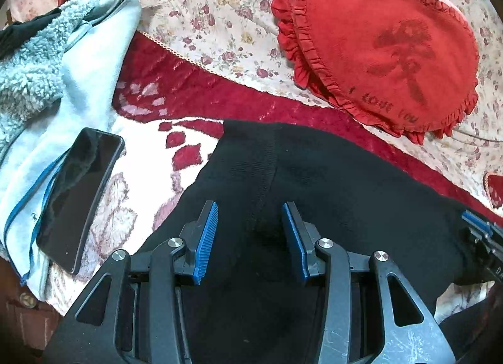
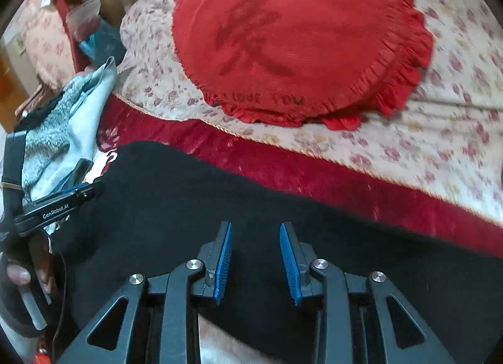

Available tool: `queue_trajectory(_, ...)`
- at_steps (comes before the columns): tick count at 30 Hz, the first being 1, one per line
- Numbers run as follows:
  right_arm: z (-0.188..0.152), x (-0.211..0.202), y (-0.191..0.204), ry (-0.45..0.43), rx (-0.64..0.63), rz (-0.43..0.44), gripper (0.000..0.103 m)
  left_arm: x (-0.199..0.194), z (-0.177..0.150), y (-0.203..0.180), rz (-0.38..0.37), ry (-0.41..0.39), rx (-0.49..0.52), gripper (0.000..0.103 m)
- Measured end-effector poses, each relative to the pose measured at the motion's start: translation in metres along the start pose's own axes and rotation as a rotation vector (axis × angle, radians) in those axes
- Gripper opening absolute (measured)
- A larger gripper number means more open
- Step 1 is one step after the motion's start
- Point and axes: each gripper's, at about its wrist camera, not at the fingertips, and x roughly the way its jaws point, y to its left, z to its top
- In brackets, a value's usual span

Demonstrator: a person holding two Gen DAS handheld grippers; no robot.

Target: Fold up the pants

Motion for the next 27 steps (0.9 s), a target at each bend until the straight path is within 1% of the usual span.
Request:
queue_trajectory(4, 0.017, 0.008, 0.016, -0.002, -0.08, 0.034, 0.032, 0.002, 0.004, 0.001, -0.011, 0.003, 0.007, 0.042)
queue_trajectory(8, 0.032, 0.021, 0.034, 0.01, -0.129, 0.104, 0.033, 0.004, 0.011, 0.005, -0.033, 0.009, 0.011, 0.042)
queue_trajectory(12, 0.048, 0.041, 0.052, 0.032, -0.19, 0.157, 0.033, 0.008, 0.021, 0.014, -0.103, 0.047, -0.003, 0.042)
queue_trajectory(14, 0.056, 0.05, 0.062, 0.036, -0.222, 0.183, 0.034, 0.008, 0.024, 0.022, -0.15, 0.057, -0.031, 0.042)
queue_trajectory(16, 0.065, 0.063, 0.07, 0.056, -0.247, 0.207, 0.036, 0.007, 0.027, 0.028, -0.174, 0.061, -0.047, 0.042)
queue_trajectory(19, 0.074, 0.082, 0.08, 0.083, -0.284, 0.205, 0.038, 0.01, 0.032, 0.035, -0.183, 0.069, -0.051, 0.043)
queue_trajectory(21, 0.078, 0.092, 0.083, 0.109, -0.298, 0.213, 0.038, 0.013, 0.036, 0.04, -0.196, 0.082, -0.055, 0.048)
queue_trajectory(23, 0.081, 0.103, 0.087, 0.139, -0.317, 0.231, 0.042, 0.017, 0.04, 0.044, -0.212, 0.095, -0.057, 0.053)
queue_trajectory(25, 0.082, 0.116, 0.089, 0.18, -0.33, 0.24, 0.044, 0.019, 0.043, 0.047, -0.209, 0.099, -0.059, 0.053)
queue_trajectory(27, 0.084, 0.12, 0.088, 0.187, -0.324, 0.257, 0.043, 0.02, 0.047, 0.05, -0.207, 0.101, -0.057, 0.053)
